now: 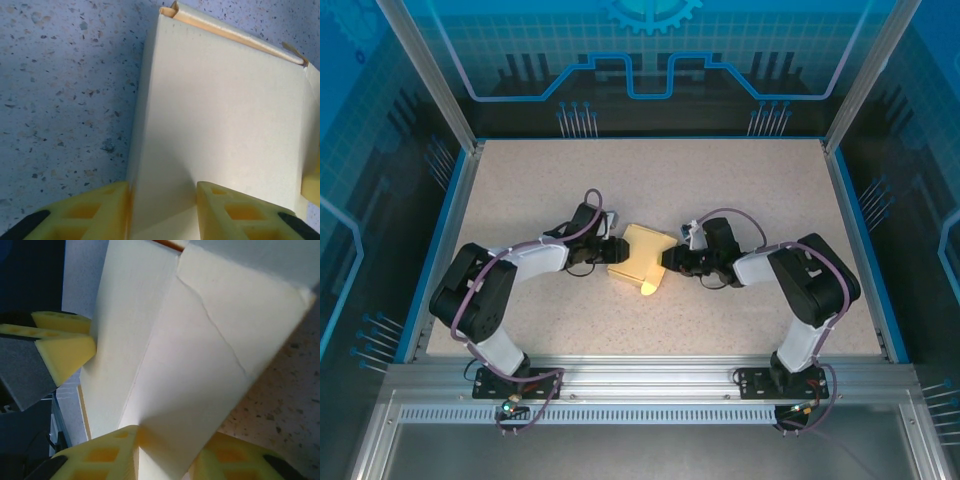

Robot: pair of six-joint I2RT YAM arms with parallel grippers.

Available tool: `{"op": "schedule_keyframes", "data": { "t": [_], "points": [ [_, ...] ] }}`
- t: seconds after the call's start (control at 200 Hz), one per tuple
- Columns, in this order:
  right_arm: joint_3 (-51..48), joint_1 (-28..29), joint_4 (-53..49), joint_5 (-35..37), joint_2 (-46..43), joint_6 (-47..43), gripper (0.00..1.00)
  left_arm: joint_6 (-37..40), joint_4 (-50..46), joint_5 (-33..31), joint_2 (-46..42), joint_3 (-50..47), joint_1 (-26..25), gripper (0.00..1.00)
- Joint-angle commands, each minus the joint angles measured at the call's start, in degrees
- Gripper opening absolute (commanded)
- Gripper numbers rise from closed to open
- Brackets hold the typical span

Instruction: Fold the paper box

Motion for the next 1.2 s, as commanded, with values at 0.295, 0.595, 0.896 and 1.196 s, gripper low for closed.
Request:
{"op": "schedule_keyframes", "data": {
  "t": [0.295,0.595,0.896,1.196],
  "points": [
    [0.91,1.11,6.93,-4.71,-2.88,2.07,0.20,-5.13,3.40,10.66,2.25,-4.74,-0.46,0.36],
    [0.01,1.19,2.32,-3.32,-10.31,0.88,0.19,-6.60,5.25,14.10,2.33,-4.31,-0.77,0.38],
    [1.15,3.63,-12.80,5.81,-18.38,-1.53,0.20,-7.32,6.70,15.23,4.74,-1.44,-3.04,0.45],
    [0.69,7.16,-16.47,14.50,-17.86,2.42,0.17,-7.34,7.27,14.55,6.39,0.51,-3.79,0.49]
  ]
}}
